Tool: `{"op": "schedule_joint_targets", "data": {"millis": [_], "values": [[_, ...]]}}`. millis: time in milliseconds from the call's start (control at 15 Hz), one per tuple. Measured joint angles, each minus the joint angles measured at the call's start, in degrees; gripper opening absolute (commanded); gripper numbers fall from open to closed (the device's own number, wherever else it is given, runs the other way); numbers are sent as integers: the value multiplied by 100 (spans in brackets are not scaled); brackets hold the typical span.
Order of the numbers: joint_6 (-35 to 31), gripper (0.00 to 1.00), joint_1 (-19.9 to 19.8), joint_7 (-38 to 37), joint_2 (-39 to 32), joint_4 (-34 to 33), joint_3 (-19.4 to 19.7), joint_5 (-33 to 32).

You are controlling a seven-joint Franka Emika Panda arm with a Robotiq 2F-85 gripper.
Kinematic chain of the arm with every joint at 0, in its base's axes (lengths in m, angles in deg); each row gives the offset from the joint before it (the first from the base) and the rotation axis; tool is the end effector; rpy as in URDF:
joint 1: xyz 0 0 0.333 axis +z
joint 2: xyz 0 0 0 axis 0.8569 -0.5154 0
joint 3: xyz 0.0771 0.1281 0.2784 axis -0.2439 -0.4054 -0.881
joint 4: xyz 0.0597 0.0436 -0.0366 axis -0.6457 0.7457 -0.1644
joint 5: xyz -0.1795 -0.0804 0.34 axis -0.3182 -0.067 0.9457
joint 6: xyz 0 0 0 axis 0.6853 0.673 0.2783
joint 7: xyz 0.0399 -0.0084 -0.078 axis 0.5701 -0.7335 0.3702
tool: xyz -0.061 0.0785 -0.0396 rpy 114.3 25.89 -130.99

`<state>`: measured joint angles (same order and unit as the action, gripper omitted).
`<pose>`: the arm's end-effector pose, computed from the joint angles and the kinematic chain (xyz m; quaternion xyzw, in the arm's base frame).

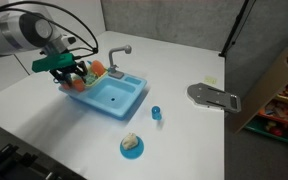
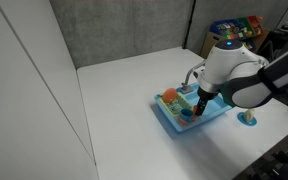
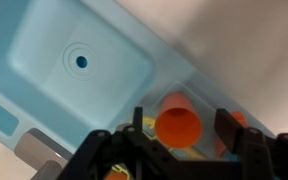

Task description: Pick up the orange cup from the sink and place it on the light blue surface before the dish rack

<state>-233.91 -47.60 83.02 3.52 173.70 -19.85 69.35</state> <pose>0.5197 0.1129 0.1658 0.9569 0.2809 0.0157 0.0716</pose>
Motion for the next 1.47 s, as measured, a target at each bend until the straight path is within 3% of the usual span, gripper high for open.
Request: {"op": "schedule_joint_targets", "data": {"millis": [667,1200,1467], "values": [[234,100,234,-439,278,5,315,-376],[1706,100,161,-1014,992,22,320,-380],[2522,100,-42,-1313,1381,25,247,-39]]}}
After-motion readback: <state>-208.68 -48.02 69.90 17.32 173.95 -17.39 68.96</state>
